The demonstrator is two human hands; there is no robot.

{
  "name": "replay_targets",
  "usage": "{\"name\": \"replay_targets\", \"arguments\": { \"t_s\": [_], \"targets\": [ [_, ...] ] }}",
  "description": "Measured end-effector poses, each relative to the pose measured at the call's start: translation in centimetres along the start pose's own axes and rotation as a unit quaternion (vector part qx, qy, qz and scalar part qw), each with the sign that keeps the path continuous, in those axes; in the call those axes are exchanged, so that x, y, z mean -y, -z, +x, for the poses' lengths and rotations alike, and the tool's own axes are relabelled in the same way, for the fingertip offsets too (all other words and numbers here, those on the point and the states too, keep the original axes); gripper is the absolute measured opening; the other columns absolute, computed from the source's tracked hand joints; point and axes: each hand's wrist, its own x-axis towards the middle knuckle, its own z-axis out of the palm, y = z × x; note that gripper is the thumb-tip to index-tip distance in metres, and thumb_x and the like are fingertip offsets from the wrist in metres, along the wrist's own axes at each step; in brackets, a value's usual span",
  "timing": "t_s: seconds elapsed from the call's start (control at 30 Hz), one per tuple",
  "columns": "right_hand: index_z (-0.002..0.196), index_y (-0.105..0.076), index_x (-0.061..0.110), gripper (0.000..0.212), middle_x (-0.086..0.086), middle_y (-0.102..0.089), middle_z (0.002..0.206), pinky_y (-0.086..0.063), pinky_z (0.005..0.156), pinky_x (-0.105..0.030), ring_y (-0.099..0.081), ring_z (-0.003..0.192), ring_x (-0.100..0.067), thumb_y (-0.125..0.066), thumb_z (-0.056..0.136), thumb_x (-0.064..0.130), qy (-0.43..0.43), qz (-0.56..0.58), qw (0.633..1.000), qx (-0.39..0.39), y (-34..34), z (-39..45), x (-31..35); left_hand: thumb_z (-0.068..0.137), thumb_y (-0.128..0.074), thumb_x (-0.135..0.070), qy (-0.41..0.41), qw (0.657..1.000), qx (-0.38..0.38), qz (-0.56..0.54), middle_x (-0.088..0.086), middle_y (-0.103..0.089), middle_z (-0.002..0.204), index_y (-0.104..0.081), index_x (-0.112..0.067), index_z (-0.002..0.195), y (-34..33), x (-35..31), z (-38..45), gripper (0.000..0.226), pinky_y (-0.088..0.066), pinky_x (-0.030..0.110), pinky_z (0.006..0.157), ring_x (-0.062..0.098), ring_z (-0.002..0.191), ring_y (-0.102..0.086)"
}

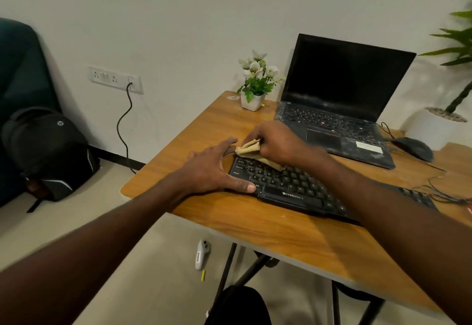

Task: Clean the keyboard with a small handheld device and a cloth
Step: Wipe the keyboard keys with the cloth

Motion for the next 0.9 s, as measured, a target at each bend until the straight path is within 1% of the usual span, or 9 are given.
{"name": "replay_targets", "arguments": {
  "t_s": [0.13,0.3,0.4,0.5,0.57,0.63,0.73,0.8,0.9],
  "targets": [
    [0.116,-0.078,0.026,0.033,0.004,-0.074,0.114,-0.049,0.084,-0.028,-0.065,0.104,-0.013,-0.070,0.090,0.008,-0.021,-0.065,0.998,-0.006,0.3,0.0,-0.3,0.051,-0.074,-0.099,-0.003,1.000,0.002,-0.001,0.000,-0.032,0.174,-0.005,-0.045,0.168,-0.1,0.5,0.1,0.146,-0.011,0.055,0.128,0.027,0.158,-0.030],
    [0.119,-0.076,0.028,0.031,0.006,-0.073,0.108,-0.048,0.077,-0.028,-0.062,0.095,-0.009,-0.078,0.089,0.025,0.006,-0.030,1.000,-0.003,-1.0,-1.0,0.0,0.044,-0.067,-0.103,-0.016,1.000,0.014,-0.006,-0.003,-0.028,0.175,0.005,-0.047,0.168,-0.2,0.9,0.2,0.153,-0.008,0.058,0.130,0.026,0.160,-0.027],
    [0.113,-0.079,0.027,0.027,0.005,-0.075,0.108,-0.047,0.076,-0.022,-0.059,0.094,-0.004,-0.078,0.088,0.016,0.020,-0.043,0.999,-0.027,-0.3,-0.8,-0.7,0.045,-0.069,-0.104,-0.009,1.000,0.014,-0.005,-0.002,-0.030,0.175,0.004,-0.051,0.166,-0.3,0.9,0.4,0.151,-0.008,0.061,0.129,0.027,0.159,-0.030],
    [0.110,-0.079,0.026,0.027,0.005,-0.074,0.107,-0.051,0.083,-0.030,-0.060,0.097,-0.008,-0.074,0.089,0.011,0.031,-0.077,0.996,-0.035,-0.3,0.0,0.2,0.047,-0.071,-0.102,-0.014,1.000,0.011,-0.012,-0.003,-0.032,0.174,0.005,-0.052,0.165,-0.3,1.1,0.3,0.149,-0.006,0.063,0.129,0.027,0.159,-0.030],
    [0.110,-0.080,0.025,0.029,0.005,-0.072,0.104,-0.045,0.079,-0.029,-0.060,0.098,-0.011,-0.071,0.089,0.007,0.063,-0.095,0.993,-0.032,-0.7,0.0,0.5,0.049,-0.074,-0.100,-0.022,1.000,0.012,-0.018,-0.008,-0.030,0.175,0.006,-0.051,0.165,-0.3,1.2,0.3,0.150,-0.005,0.060,0.129,0.025,0.160,-0.028],
    [0.106,-0.080,0.027,0.024,0.007,-0.072,0.102,-0.049,0.079,-0.031,-0.061,0.096,-0.011,-0.074,0.089,0.012,0.081,-0.093,0.992,-0.014,-0.3,0.0,-0.1,0.049,-0.076,-0.099,-0.023,0.999,0.012,-0.026,-0.010,-0.032,0.174,0.005,-0.050,0.166,-0.3,1.2,0.4,0.151,-0.005,0.058,0.129,0.024,0.160,-0.028],
    [0.105,-0.081,0.027,0.019,0.006,-0.075,0.101,-0.055,0.085,-0.035,-0.066,0.097,-0.012,-0.078,0.088,0.018,0.053,-0.120,0.991,0.016,0.6,0.6,0.6,0.048,-0.079,-0.097,-0.018,0.999,0.006,-0.037,-0.006,-0.036,0.172,0.001,-0.049,0.166,-0.2,1.2,0.3,0.150,-0.007,0.057,0.129,0.027,0.158,-0.031],
    [0.107,-0.080,0.025,0.023,0.002,-0.076,0.101,-0.055,0.087,-0.038,-0.066,0.099,-0.018,-0.074,0.088,0.013,0.049,-0.152,0.987,-0.005,-0.1,0.7,1.7,0.053,-0.082,-0.092,-0.026,0.999,0.006,-0.040,-0.011,-0.035,0.172,0.000,-0.045,0.168,-0.2,1.0,0.1,0.149,-0.007,0.055,0.129,0.024,0.159,-0.030],
    [0.109,-0.080,0.022,0.027,0.001,-0.075,0.102,-0.050,0.081,-0.030,-0.065,0.099,-0.017,-0.073,0.087,0.008,0.049,-0.123,0.991,-0.025,-0.8,-0.2,1.8,0.057,-0.084,-0.086,-0.030,0.999,0.004,-0.040,-0.016,-0.033,0.172,0.000,-0.040,0.169,0.0,0.7,-0.2,0.147,-0.006,0.056,0.129,0.021,0.159,-0.029]
  ]
}}
